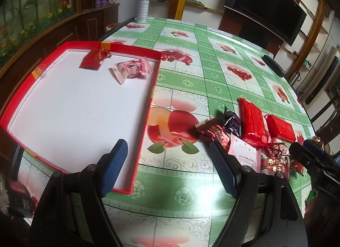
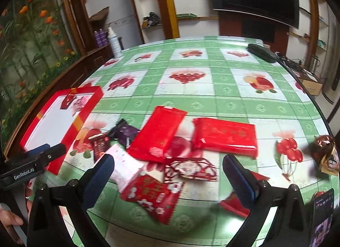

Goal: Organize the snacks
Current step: 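Move both open tools back over the remaining snacks, then grasp the dark MANLY SOULKISS packet with the left tool while the right tool grasps a red rectangular packet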

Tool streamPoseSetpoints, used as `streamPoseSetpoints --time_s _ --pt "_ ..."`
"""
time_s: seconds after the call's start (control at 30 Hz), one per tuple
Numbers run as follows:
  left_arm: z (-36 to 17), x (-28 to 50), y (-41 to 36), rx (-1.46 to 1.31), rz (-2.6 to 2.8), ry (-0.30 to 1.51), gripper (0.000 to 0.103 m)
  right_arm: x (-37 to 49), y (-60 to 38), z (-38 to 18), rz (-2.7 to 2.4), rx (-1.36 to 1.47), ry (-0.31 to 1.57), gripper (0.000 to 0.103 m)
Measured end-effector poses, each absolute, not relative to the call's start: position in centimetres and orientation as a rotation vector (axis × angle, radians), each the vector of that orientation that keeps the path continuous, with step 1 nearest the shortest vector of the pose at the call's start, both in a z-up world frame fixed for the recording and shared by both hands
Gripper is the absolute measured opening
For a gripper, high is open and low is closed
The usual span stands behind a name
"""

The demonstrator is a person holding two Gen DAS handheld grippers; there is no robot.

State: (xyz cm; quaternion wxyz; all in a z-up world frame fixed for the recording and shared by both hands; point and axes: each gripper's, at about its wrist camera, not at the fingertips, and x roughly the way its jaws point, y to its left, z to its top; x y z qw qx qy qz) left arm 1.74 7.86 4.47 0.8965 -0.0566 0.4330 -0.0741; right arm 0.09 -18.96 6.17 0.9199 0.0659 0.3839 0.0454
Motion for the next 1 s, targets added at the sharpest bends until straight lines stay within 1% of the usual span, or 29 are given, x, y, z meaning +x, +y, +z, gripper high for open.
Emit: streamPoseSetpoints --time_s 0.23,0.4,0.53,0.73,1.0 --pt "4.0 2.7 5.7 -0.079 -0.186 0.921 0.08 0.6 -20.3 5.6 0.064 0.169 0.805 0.103" --pt "2.6 5.0 4.2 -0.095 -0.208 0.989 0.08 1.9 -20.2 5.3 0.096 0.192 0.832 0.103" --pt "2.0 6.7 3.8 -0.121 -0.198 1.025 0.08 3.1 -19.7 5.1 0.12 0.204 0.86 0.093" --pt "1.4 8.0 2.5 -0.095 -0.188 1.059 0.08 4.4 -19.3 4.9 0.12 0.227 0.873 0.093" --pt "1.2 8.2 1.8 0.0 -0.153 1.03 0.08 6.3 -18.7 4.1 0.119 0.226 0.914 0.093"
